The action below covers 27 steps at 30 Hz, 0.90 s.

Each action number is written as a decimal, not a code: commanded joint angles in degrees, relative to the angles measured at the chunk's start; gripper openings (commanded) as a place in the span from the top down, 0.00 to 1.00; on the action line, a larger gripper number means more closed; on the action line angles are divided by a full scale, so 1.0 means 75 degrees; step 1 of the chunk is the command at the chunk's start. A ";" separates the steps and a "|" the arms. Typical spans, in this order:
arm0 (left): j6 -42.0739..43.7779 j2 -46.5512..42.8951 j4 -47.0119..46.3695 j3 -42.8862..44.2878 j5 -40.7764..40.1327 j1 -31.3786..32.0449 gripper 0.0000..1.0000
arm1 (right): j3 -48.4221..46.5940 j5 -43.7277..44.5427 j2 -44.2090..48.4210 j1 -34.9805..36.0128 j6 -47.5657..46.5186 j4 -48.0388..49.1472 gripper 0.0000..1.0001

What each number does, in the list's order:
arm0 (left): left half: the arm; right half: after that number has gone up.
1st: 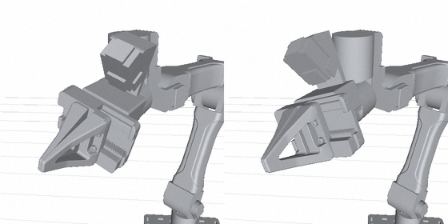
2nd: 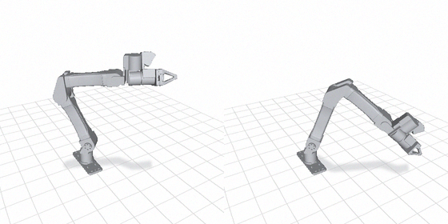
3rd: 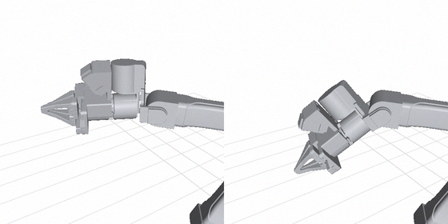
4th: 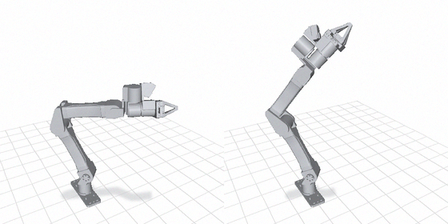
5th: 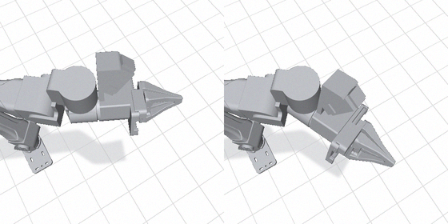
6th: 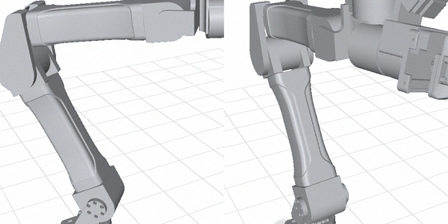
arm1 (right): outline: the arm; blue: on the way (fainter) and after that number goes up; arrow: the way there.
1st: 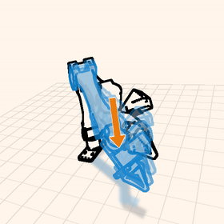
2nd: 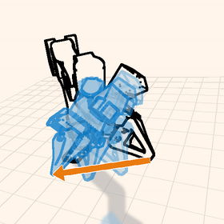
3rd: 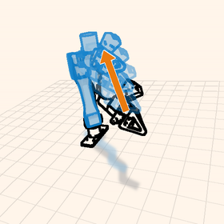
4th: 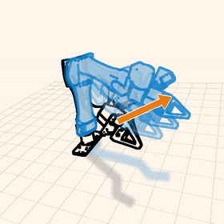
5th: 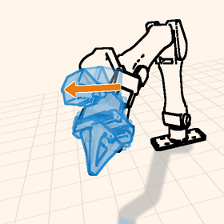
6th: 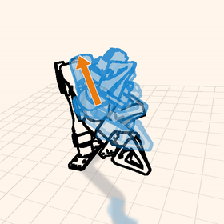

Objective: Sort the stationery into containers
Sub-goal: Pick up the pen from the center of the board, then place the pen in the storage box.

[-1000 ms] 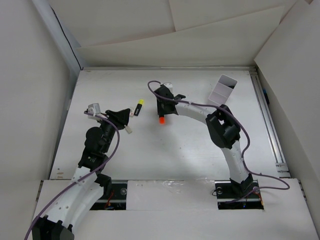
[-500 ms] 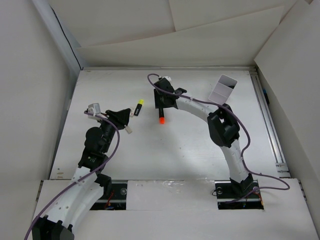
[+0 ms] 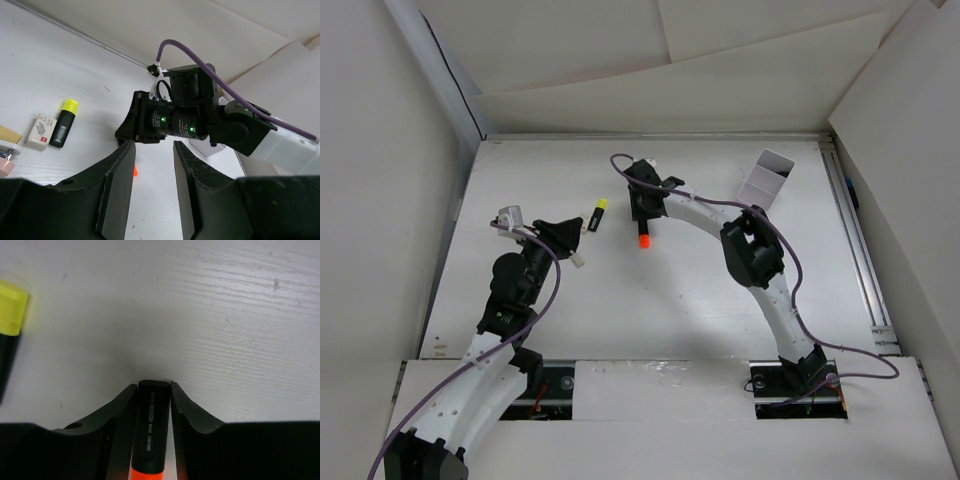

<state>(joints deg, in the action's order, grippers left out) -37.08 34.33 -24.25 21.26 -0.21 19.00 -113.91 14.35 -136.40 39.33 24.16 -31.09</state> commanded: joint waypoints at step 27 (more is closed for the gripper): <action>-0.0095 0.0193 -0.0691 0.0224 0.0309 -0.0014 0.66 | 0.2439 0.2386 0.3949 -0.3672 0.0340 0.3172 1.00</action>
<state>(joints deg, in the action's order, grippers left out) -37.43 35.86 -24.99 21.26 0.49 19.00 -95.26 24.08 -106.30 13.13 25.45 -13.04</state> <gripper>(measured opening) 0.342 0.329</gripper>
